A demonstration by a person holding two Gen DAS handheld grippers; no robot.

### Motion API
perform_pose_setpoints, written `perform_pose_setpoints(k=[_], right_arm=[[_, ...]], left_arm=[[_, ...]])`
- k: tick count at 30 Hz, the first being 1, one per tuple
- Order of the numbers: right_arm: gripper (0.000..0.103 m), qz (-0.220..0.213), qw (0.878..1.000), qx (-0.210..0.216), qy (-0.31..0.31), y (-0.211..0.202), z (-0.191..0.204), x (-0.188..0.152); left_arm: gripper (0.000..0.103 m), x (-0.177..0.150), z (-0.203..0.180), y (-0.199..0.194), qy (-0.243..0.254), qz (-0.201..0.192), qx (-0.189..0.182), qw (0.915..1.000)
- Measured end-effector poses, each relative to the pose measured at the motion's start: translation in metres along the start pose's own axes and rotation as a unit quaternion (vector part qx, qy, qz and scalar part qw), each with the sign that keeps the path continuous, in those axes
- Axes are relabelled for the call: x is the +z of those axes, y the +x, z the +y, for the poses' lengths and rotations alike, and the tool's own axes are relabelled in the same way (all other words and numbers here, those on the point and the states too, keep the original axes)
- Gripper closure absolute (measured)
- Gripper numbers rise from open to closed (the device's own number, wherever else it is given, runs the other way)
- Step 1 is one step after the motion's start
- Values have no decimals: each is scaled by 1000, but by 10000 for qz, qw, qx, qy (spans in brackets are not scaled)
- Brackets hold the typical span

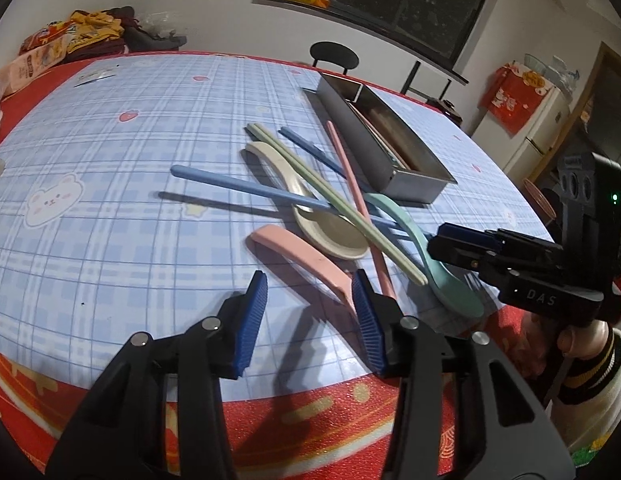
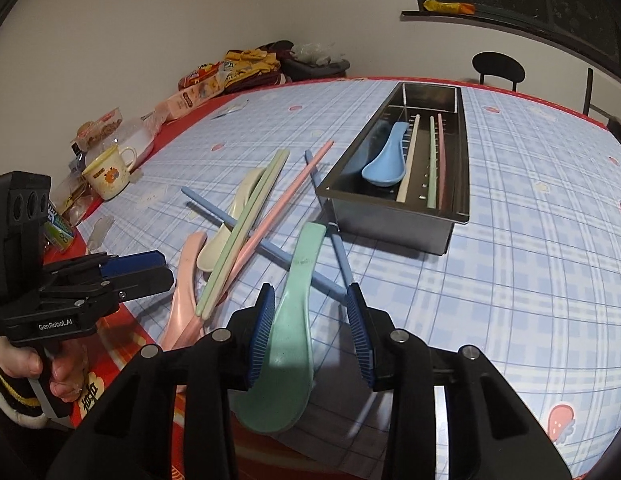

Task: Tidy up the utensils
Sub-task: 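Move both tools back over the remaining spoons and chopsticks, then grasp the mint green spoon with right tool while left tool grasps the pink spoon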

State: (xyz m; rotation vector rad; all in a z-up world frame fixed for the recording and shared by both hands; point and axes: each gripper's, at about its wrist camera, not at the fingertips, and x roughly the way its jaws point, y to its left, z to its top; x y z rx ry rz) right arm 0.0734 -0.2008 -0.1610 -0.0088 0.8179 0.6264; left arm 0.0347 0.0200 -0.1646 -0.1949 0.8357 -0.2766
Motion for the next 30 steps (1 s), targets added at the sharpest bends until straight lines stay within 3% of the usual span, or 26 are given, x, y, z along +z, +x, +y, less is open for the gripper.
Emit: perform_pose_setpoints(k=[10,17,24,30], right_arm=[[84,331,9987,379,-13,12,0,-1],[92,381,9984,414,-85,14,3,-1],[93,309,9985,453,-2,11,-1,0],[93,276,9986,453,-43,9,0,-1]], left_arm=[[63,-2,-3,7,64,198,-245,9995],[65,-1,-5,12,70,334,-361,9988],[66,2,-6,18,111,422,-377,9983],[77,7,-5,23,8,495,-475,9976]])
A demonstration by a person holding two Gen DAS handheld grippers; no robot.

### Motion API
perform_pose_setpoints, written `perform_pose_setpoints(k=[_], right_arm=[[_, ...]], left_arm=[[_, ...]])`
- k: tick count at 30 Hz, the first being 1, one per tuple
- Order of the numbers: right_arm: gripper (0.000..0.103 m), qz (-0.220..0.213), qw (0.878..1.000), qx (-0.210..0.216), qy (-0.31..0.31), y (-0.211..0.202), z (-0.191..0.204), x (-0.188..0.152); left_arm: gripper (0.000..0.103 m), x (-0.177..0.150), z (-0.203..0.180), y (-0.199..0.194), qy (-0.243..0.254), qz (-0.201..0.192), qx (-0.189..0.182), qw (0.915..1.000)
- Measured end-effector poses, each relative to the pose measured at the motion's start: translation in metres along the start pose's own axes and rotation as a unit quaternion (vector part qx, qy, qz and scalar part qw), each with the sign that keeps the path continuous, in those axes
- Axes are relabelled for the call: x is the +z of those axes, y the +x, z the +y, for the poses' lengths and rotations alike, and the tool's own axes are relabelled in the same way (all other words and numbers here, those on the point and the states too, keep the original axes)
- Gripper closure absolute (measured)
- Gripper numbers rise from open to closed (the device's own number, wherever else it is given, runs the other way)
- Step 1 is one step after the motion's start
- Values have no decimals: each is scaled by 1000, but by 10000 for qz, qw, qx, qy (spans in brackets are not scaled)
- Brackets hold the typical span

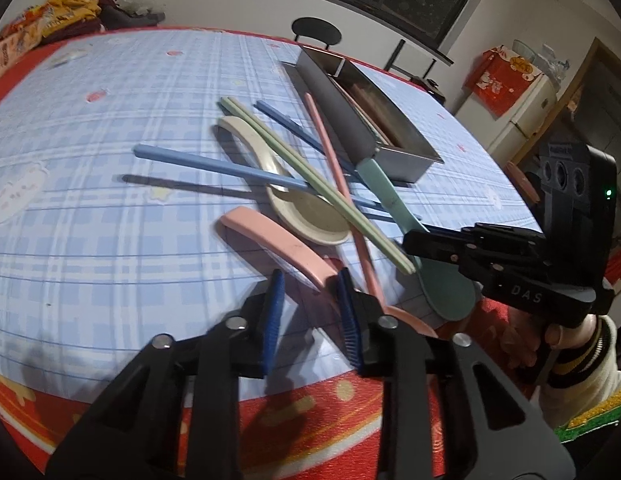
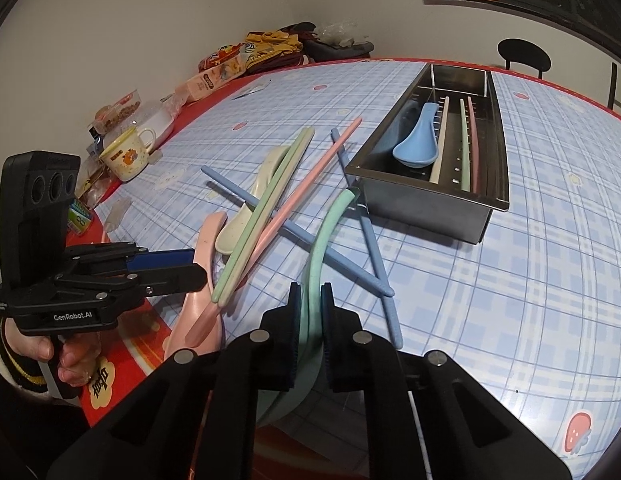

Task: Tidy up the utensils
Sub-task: 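Grasp the mint green spoon with right tool while left tool grasps the pink spoon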

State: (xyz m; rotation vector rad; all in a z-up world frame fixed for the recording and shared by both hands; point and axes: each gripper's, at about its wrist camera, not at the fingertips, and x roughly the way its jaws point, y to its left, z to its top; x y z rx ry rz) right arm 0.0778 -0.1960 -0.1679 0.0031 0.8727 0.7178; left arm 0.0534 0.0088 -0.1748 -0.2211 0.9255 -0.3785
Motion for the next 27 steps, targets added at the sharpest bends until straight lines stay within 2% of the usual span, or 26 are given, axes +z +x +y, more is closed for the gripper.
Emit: perform_pose_setpoints(k=[12,17,23,27], right_arm=[[93,-30,10000,26,59,-3,-3,0],[93,-26,10000,13,55,-2,-3,0],[93,-54,10000,2,48,-3,-2,0],[93,-163,9998,87,78,-7,-4,-1]], left_arm=[[77,4,-20,15,341,76,161,9993],[87,1,-12,7,223,-5,65,9997],[90,-4,10,-13,-57,-153,101,9998],[93,-11,23,-20,-330,-331,-118,9988]])
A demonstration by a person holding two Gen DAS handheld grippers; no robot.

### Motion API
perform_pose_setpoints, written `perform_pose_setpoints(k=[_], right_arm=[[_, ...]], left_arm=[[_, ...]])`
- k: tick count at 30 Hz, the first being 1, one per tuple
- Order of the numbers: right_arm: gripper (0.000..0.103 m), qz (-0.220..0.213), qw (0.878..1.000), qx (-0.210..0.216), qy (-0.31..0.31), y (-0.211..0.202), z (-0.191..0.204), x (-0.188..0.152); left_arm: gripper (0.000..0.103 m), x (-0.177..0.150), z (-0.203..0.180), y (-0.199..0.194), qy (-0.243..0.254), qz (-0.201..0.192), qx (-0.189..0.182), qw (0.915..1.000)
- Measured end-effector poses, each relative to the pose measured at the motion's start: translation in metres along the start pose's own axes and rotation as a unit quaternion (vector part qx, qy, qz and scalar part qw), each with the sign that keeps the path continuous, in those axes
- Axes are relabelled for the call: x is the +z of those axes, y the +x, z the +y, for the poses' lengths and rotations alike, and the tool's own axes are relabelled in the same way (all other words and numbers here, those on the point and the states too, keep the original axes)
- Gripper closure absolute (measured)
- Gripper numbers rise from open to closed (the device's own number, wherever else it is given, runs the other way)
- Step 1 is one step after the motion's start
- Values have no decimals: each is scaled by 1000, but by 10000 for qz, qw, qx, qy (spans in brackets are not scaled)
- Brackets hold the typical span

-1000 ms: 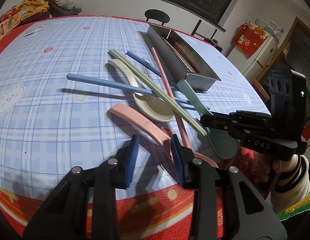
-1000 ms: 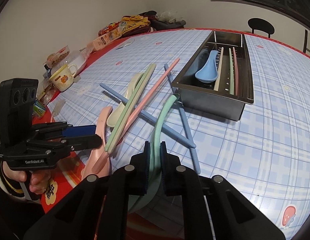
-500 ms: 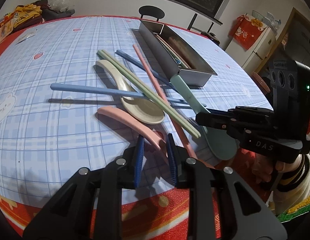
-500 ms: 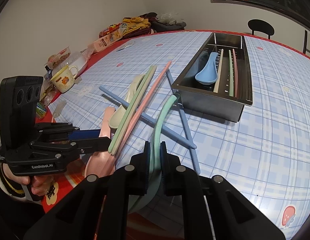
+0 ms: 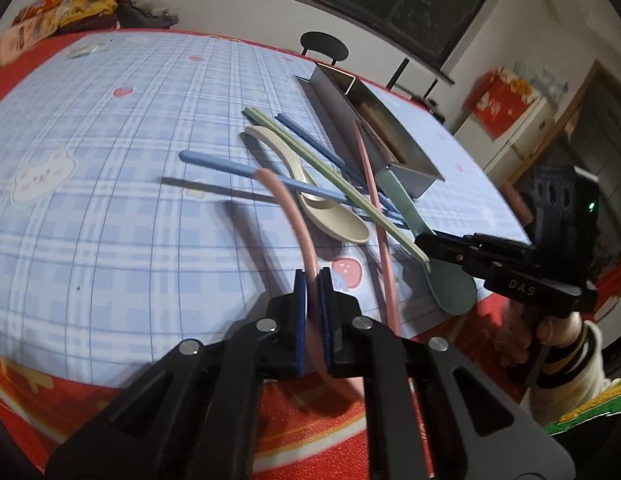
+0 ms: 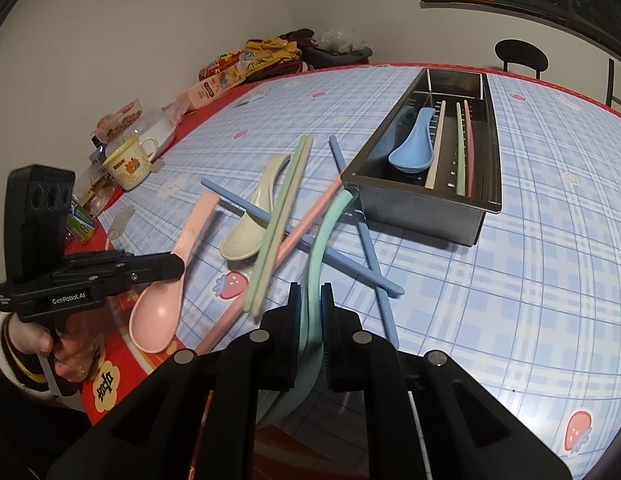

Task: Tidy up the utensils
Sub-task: 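Grasp the mint green spoon with right tool while left tool grasps the pink spoon, then carry both spoons into the steel caddy and open both tools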

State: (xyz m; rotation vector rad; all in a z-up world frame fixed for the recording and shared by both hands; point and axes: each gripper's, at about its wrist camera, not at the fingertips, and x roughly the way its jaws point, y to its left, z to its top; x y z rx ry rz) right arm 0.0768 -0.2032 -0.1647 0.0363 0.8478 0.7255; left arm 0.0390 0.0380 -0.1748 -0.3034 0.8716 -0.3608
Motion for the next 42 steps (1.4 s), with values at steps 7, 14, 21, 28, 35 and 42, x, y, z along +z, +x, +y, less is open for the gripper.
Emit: perform_pose_setpoints(k=[7,14,21,28,35,42], right_arm=[[93,-90,9999,9,77,-3,-3,0],[95,-223,9996,7,194,-7,-8,1],[96,-263,9995,8,159,-8,-7,0],[96,-316,9994,-3,127,-11,-6,0],[97,-506,9986,76,101,-18,-5,-1],[97,-618,9972,353,207,-25,-11,1]], left_arm=[[93,-6,-9,-7,177,-184,147,9996],[93,-6,-2,-15,20,-389,136,9991],[93,-6,0,-20,-29,-480,94,9988],[93,-8,1,-25,-63,-570,101,9983],[93,-8,3,-30,-67,-671,35,9977],[93,-3,8,-32,-182,-595,-60,9980]])
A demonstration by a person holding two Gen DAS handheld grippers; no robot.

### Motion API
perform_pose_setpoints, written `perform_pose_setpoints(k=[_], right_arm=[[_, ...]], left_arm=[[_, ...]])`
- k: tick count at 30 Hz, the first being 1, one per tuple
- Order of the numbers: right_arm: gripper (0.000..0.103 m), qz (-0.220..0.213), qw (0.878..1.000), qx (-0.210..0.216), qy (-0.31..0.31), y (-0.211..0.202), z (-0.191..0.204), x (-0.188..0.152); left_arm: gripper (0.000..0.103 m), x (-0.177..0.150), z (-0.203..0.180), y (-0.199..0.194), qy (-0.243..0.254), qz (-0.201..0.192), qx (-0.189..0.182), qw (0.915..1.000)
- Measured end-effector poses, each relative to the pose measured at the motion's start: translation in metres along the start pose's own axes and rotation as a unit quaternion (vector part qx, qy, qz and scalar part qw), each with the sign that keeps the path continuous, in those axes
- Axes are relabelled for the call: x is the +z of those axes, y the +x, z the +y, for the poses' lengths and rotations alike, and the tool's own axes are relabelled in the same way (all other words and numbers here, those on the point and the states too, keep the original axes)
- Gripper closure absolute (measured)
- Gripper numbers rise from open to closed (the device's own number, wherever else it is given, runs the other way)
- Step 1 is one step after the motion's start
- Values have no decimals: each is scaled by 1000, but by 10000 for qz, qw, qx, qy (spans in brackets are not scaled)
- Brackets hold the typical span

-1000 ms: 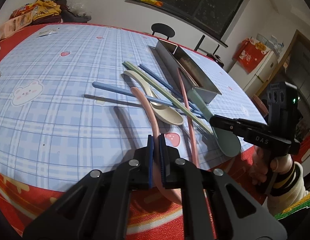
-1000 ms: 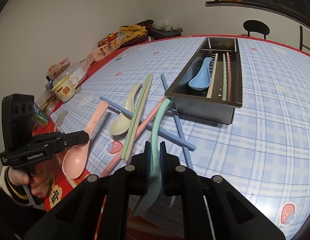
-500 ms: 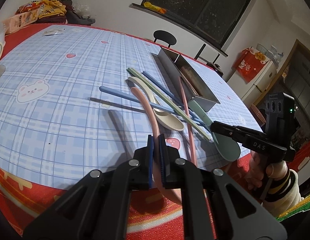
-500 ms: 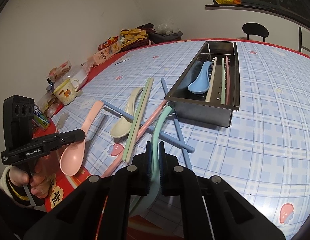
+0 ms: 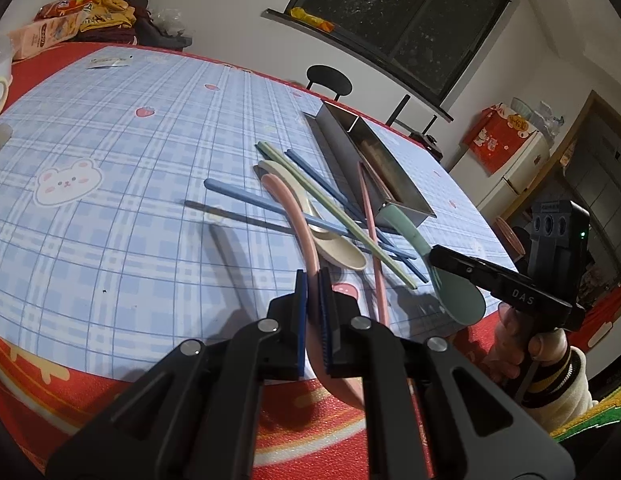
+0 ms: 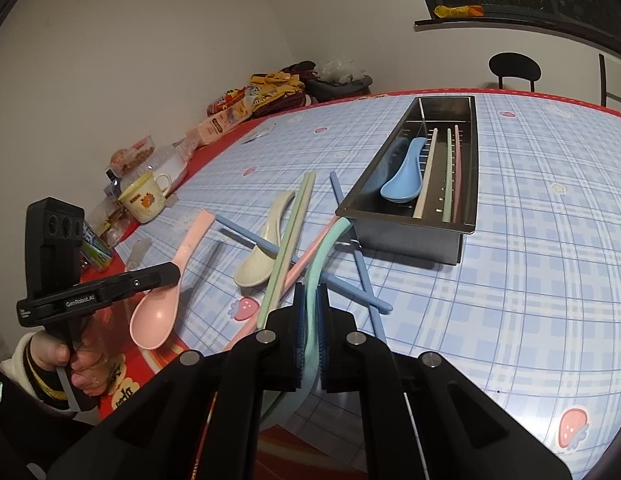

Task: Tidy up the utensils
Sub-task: 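Carry both spoons into the steel caddy and open both tools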

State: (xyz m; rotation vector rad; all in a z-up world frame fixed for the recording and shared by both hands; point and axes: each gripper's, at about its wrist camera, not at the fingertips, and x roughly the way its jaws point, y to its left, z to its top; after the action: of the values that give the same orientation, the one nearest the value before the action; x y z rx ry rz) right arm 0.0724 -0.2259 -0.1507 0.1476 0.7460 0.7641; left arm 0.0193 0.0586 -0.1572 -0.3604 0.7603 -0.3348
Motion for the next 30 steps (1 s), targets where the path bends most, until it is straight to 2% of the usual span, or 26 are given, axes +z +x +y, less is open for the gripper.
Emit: perform_pose_setpoints(k=[9,14,17,21,25,30], right_arm=[[97,-232,9981,558,157,-14,-7,5],[98,-291,9983,476,149,-15,-13,15],[97,-373,9988,299,77,-15,-18,32],[98,-556,9984,-73,-4,-11,-27,66],[97,-824,9957,-404,95,3,-42,103],[97,-1076,9927,-249,490,16,-68,116]], left_arm=[[93,6,2,-7,-95,-12,21,10000],[93,13,-2,-7,-52,-30,51,10000],[93,23,-10,-3,104,-47,37,9999],[93,50,-31,12,427,-90,-36,9990],[93,89,-57,45,647,-38,-226,9976],[93,128,-83,94,654,51,-402,9970]])
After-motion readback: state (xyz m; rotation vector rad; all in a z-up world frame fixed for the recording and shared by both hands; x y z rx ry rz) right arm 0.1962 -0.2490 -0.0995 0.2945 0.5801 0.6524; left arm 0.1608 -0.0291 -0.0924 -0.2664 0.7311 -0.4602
